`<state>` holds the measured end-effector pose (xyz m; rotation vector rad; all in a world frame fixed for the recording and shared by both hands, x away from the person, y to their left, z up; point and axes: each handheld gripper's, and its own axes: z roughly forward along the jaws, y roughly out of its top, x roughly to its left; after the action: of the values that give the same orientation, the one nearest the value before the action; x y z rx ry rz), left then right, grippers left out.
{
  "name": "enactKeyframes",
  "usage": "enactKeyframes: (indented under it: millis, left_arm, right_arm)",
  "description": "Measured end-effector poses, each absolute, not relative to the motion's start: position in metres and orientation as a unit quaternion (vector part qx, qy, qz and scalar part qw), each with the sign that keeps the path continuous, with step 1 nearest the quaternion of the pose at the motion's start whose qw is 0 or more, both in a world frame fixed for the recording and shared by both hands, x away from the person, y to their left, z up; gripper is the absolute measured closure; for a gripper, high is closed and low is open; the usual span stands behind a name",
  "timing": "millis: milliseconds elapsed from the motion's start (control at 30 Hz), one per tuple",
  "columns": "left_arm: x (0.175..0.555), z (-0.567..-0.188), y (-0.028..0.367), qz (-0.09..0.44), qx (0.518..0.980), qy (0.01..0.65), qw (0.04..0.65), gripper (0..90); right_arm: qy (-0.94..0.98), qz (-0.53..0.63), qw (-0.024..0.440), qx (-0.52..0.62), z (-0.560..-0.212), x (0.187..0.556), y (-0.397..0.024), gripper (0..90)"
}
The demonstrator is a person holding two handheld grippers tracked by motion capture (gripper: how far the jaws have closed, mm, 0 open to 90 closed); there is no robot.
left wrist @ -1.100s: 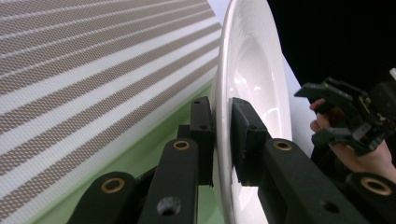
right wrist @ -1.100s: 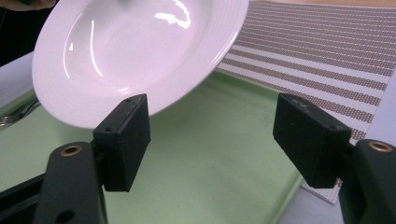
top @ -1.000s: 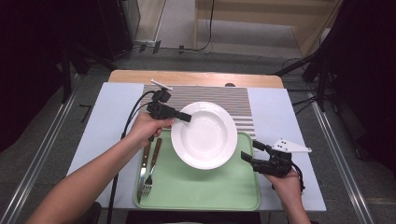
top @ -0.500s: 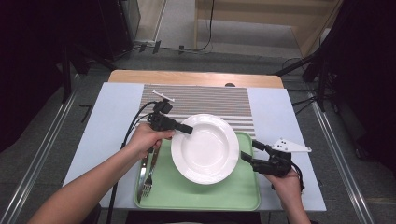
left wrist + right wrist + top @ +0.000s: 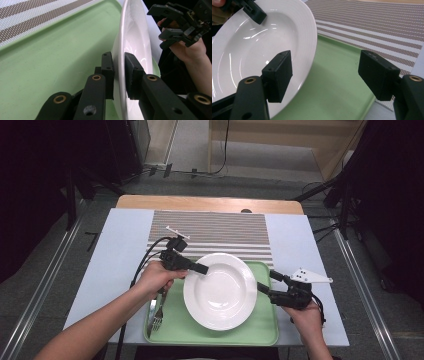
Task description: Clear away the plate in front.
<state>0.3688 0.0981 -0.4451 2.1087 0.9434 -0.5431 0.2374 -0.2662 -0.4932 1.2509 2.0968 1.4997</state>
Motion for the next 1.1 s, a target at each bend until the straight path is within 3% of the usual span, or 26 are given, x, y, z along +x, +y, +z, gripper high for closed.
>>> enactKeyframes:
  millis: [233,1100]
  left_arm:
    - [0.369,-0.452,0.098,-0.186,0.835,0.372,0.361,79.2]
    - [0.382,-0.469,0.101,-0.187,0.834,0.386,0.348,77.7]
  right_arm:
    - [0.725,0.519,0.138,0.431,-0.493,0.237,-0.266,26.6]
    - [0.723,0.517,0.136,0.436,-0.494,0.236,-0.268,26.6]
